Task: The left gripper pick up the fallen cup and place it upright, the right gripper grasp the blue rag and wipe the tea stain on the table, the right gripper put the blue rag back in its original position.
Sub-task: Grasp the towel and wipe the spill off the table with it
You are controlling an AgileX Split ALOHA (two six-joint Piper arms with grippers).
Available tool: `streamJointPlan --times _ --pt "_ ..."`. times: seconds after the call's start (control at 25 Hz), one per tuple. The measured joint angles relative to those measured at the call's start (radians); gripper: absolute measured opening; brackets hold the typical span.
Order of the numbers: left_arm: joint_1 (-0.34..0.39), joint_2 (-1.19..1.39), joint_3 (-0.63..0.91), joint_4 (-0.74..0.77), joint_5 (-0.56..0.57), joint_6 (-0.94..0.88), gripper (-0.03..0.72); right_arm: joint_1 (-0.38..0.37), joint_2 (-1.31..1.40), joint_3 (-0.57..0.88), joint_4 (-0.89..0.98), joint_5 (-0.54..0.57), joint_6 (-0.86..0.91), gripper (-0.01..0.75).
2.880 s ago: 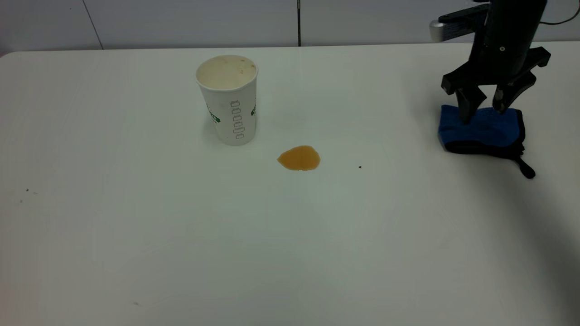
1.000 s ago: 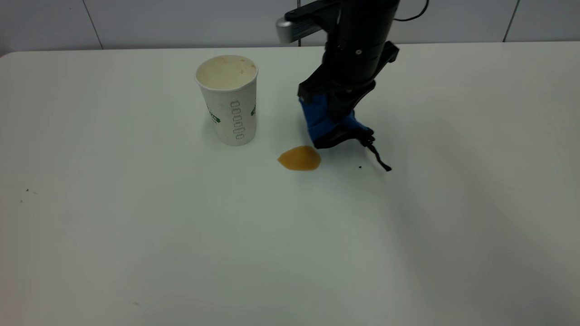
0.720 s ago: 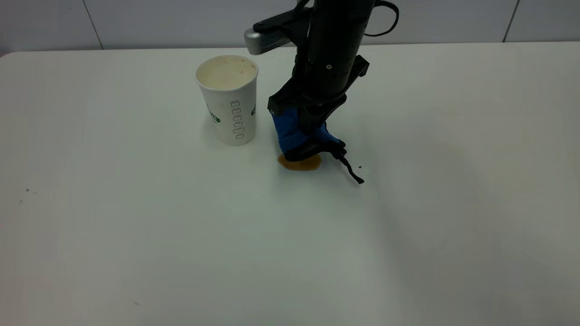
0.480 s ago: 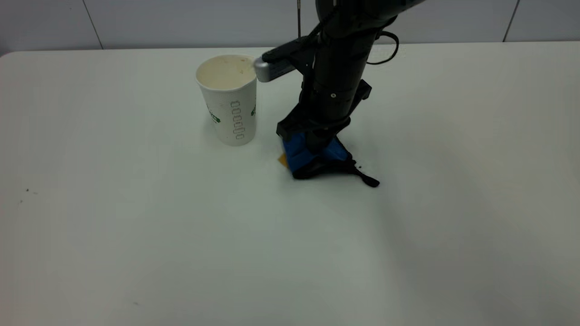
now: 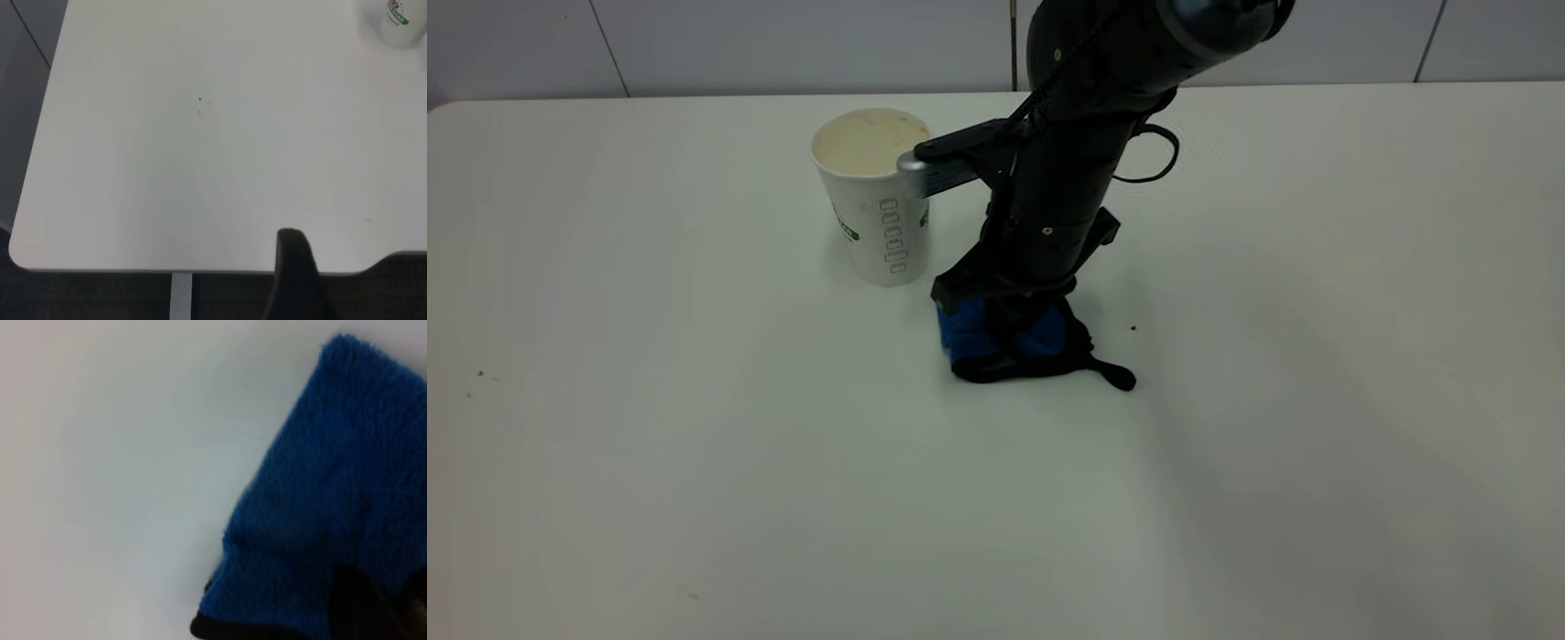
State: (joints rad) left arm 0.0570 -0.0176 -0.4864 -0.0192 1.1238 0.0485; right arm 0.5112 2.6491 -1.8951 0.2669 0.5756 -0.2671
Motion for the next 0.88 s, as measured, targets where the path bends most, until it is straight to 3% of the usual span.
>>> streamJointPlan --times 0.24,0.44,0.68,0.88 --pt "0.0 0.0 0.0 0.0 0.0 0.0 0.515 0.015 0.007 -0.041 0.021 -0.025 -0.026 0.055" --pt "0.0 0.0 0.0 0.0 0.0 0.001 0.515 -0.047 0.008 -0.046 0.001 -0.041 0.004 0.055" --pt "0.0 0.0 0.0 0.0 0.0 0.001 0.515 -0.14 0.009 -0.049 -0.02 0.079 0.058 0.055" --pt "0.0 0.0 0.0 0.0 0.0 0.001 0.515 -0.101 0.009 -0.049 -0.023 0.136 0.065 0.055"
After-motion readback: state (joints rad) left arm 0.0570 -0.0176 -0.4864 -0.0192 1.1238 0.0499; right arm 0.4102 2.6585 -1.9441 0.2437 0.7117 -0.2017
